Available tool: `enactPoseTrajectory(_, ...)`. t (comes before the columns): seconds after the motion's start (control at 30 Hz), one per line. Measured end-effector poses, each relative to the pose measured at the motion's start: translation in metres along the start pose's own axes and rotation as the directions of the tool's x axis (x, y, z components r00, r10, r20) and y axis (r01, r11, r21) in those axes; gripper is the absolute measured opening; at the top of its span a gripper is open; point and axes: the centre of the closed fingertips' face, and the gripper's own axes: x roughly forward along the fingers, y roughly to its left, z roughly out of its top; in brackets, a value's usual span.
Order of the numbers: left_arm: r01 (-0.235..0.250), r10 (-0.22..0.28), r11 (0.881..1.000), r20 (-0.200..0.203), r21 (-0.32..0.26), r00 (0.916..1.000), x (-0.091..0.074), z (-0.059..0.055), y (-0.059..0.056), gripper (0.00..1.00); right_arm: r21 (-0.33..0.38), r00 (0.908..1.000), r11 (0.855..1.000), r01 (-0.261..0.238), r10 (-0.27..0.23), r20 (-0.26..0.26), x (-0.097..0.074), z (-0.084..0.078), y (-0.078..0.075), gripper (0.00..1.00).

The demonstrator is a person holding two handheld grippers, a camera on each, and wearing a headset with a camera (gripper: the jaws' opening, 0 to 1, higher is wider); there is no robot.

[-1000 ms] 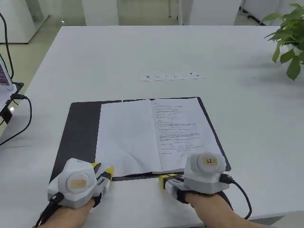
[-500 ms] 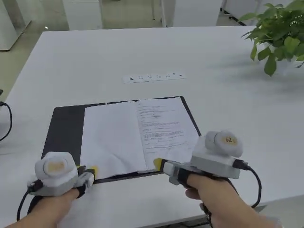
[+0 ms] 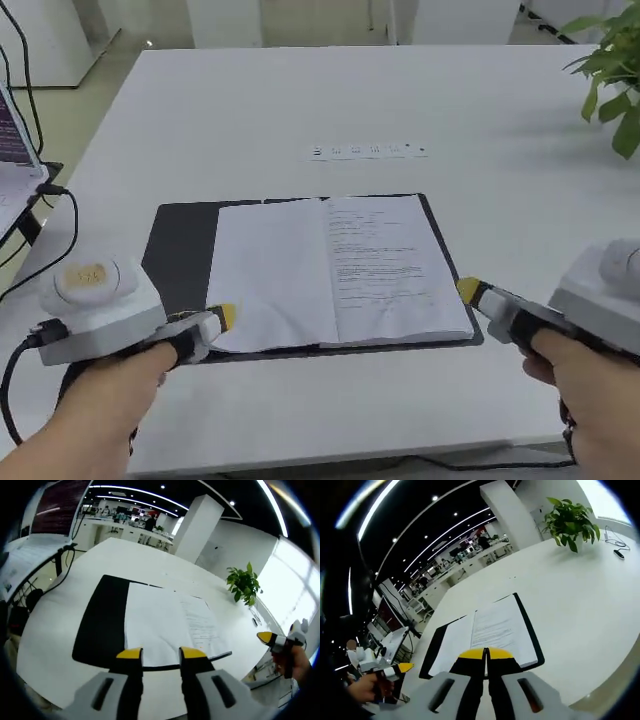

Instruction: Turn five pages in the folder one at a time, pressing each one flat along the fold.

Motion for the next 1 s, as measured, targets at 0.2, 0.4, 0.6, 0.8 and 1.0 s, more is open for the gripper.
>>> enactPoseTrajectory(0.2, -0.085, 0.079, 0.994, 0.074, 0.076, 0.9941, -0.027, 0.020, 0.005, 0.39, -0.029, 0.9988, 0.998, 0.048, -0.048, -0.010, -0.003, -0.003, -0.012, 0.23)
enactPoseTrajectory(0.4, -0.117, 0.112, 0.990, 0.074, 0.075, 0.9910, -0.035, 0.016, 0.014, 0.56, -0.140, 0.9973, 0.989, 0.051, -0.058, -0.044, 0.001, -0.012, -0.011, 0.50)
enactPoseTrajectory(0.6, -0.148, 0.133, 0.982, 0.131, 0.119, 0.9825, -0.042, 0.021, 0.015, 0.78, -0.271, 0.9985, 0.962, 0.039, -0.048, -0.025, 0.006, -0.009, -0.005, 0.92)
enactPoseTrajectory(0.8, -0.156, 0.128, 0.972, 0.159, 0.179, 0.9790, -0.049, 0.026, 0.014, 0.99, -0.322, 0.9997, 0.946, 0.025, -0.026, 0.001, 0.007, 0.001, -0.003, 1.00)
enactPoseTrajectory(1.0, -0.172, 0.145, 0.967, 0.149, 0.187, 0.9781, -0.056, 0.025, 0.020, 0.99, -0.313, 0.9998, 0.950, 0.017, -0.018, 0.000, 0.009, 0.002, -0.003, 1.00)
